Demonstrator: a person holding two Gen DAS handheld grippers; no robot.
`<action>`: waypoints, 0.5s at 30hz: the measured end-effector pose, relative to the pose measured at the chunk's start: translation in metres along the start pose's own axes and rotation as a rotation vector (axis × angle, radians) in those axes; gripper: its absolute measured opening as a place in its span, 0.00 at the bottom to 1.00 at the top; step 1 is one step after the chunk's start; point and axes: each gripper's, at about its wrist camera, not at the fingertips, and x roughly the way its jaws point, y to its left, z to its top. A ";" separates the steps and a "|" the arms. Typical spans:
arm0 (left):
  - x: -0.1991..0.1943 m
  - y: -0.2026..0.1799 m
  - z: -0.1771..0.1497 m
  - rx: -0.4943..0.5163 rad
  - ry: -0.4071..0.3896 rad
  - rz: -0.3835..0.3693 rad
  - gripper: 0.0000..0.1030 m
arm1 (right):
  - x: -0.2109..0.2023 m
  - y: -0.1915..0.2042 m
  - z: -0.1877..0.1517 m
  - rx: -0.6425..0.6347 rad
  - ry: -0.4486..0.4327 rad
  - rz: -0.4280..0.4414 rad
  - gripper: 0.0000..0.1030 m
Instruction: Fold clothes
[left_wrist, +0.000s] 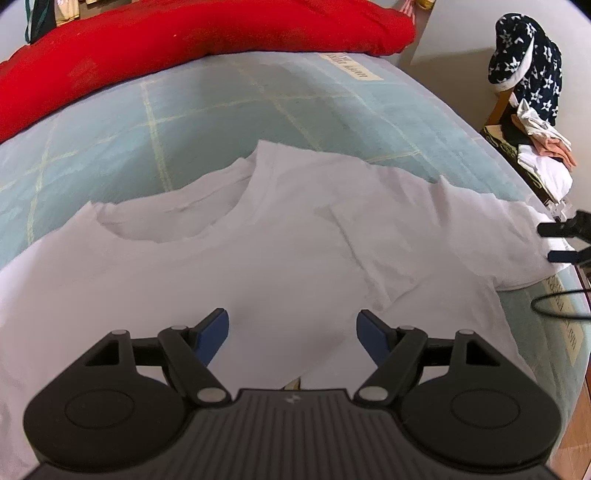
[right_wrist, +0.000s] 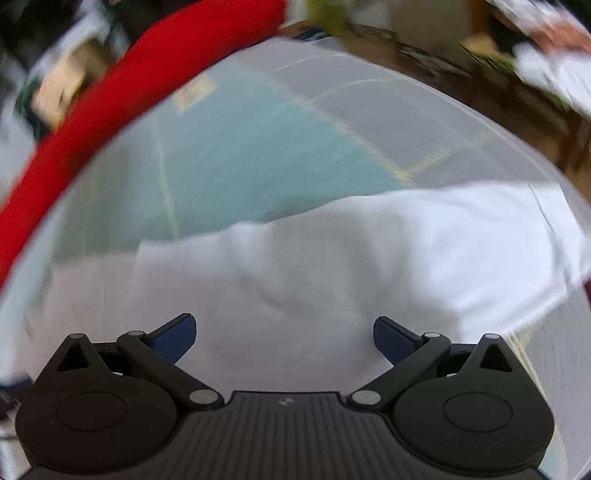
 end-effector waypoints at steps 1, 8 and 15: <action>0.001 -0.002 0.002 0.004 0.000 -0.003 0.75 | -0.003 -0.009 0.003 0.047 -0.023 0.008 1.00; 0.009 -0.017 0.009 0.041 0.014 -0.011 0.75 | -0.002 -0.061 0.021 0.199 -0.084 0.019 1.00; 0.013 -0.033 0.018 0.062 0.028 -0.046 0.75 | -0.041 -0.111 0.005 0.454 -0.192 0.121 1.00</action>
